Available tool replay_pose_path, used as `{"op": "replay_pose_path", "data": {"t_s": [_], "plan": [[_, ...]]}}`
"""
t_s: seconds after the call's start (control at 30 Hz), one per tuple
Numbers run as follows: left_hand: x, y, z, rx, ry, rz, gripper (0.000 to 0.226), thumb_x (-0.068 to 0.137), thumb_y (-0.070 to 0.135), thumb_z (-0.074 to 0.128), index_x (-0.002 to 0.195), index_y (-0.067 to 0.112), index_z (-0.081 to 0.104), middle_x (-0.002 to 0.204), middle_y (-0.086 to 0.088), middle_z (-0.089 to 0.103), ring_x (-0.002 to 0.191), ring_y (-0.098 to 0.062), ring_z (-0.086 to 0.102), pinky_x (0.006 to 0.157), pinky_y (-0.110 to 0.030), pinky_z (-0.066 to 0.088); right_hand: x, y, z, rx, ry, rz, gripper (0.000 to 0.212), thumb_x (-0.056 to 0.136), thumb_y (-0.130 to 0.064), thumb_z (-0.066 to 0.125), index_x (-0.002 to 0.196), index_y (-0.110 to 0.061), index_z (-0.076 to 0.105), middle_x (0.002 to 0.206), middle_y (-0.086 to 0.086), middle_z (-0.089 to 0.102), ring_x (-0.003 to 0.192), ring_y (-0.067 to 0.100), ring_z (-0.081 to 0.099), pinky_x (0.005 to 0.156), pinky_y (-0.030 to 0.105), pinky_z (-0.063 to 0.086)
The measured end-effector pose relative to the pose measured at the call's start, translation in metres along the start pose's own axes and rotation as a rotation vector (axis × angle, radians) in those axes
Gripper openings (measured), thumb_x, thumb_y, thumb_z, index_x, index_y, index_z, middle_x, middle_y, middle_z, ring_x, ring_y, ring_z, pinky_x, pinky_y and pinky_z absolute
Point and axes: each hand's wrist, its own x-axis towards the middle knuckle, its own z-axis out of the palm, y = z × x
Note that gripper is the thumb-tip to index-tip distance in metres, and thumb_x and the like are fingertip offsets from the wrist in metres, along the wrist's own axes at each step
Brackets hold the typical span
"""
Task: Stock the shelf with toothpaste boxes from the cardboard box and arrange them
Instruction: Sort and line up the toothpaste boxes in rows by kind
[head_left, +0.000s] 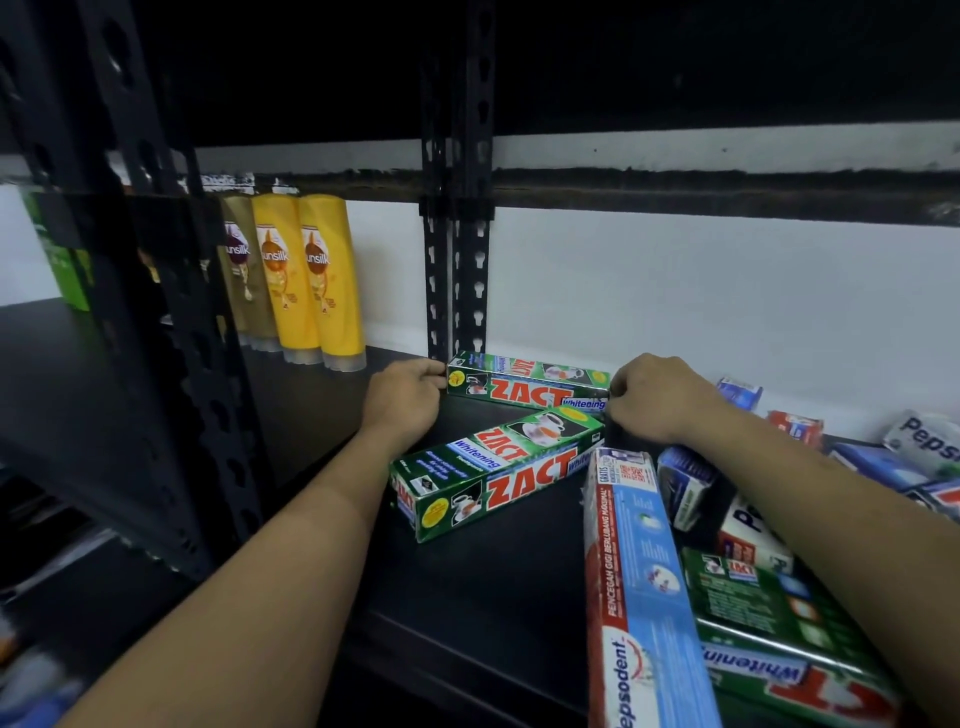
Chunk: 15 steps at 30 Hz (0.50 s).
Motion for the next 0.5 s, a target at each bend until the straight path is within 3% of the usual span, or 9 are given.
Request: {"op": "replay_pose_path", "data": {"t_s": [0.2,0.5], "plan": [[-0.0025,0.0025,-0.0005,0.006,-0.016,0.006,0.050,0.087,-0.004,0.040,0.126,0.012,0.066,0.115,-0.004,0.072,0.110,-0.021,0.063,0.102,-0.039,0.048,0.0022,0.0017,0.0000,-0.018,-0.041,-0.039,0.018,0.080,-0.034,0.055,0.083,-0.020,0.068,0.089,0.000,0.068,0.083,0.021,0.061,0.083,0.039,0.054],[-0.0020,0.0020,-0.0005,0.022,-0.025,0.004,0.051,0.087,-0.002,0.041,0.127,0.016,0.066,0.115,-0.002,0.072,0.110,-0.021,0.064,0.102,-0.039,0.049,0.0032,0.0021,0.0000,0.041,-0.017,-0.029,0.023,0.081,-0.029,0.057,0.092,-0.015,0.072,0.092,0.003,0.070,0.082,0.020,0.062,0.077,0.034,0.056]]}}
